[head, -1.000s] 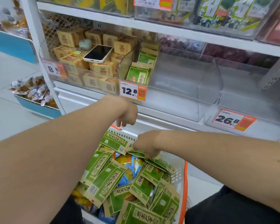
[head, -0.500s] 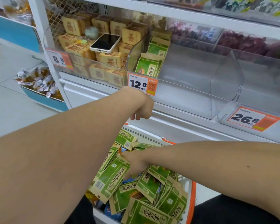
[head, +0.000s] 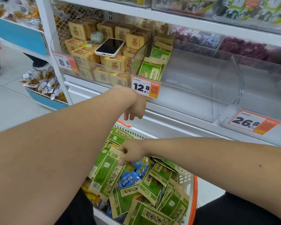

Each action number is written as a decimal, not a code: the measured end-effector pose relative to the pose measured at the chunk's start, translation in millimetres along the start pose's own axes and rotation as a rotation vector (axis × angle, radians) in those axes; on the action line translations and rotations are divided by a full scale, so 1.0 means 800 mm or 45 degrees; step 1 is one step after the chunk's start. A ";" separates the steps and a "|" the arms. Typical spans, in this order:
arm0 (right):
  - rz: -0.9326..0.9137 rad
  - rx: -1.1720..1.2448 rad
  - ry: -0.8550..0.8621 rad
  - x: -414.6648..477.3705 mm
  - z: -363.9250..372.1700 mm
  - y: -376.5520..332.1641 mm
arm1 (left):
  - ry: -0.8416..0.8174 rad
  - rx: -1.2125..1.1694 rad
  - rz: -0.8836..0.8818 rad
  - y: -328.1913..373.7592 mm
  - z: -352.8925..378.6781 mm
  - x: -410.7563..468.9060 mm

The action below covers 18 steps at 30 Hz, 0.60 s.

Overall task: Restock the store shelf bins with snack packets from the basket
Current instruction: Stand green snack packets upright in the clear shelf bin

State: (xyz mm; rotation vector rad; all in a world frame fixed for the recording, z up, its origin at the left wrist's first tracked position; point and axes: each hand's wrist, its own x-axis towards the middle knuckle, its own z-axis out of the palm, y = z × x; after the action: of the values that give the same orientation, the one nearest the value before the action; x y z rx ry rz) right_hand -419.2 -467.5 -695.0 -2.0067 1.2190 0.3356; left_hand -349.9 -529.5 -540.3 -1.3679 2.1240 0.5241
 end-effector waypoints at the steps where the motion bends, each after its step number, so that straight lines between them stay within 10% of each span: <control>1: -0.002 0.009 0.019 -0.001 -0.007 0.000 | -0.011 -0.033 0.003 -0.004 -0.001 0.001; 18: 0.160 0.436 0.321 -0.094 -0.111 0.010 | -0.163 -0.289 -0.095 -0.014 0.011 -0.018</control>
State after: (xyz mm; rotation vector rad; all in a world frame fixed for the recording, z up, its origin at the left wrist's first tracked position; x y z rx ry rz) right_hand -477.9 -484.4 -595.9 -1.7149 1.4535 -0.0689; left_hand -332.8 -518.8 -538.3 -1.4873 1.9491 0.8199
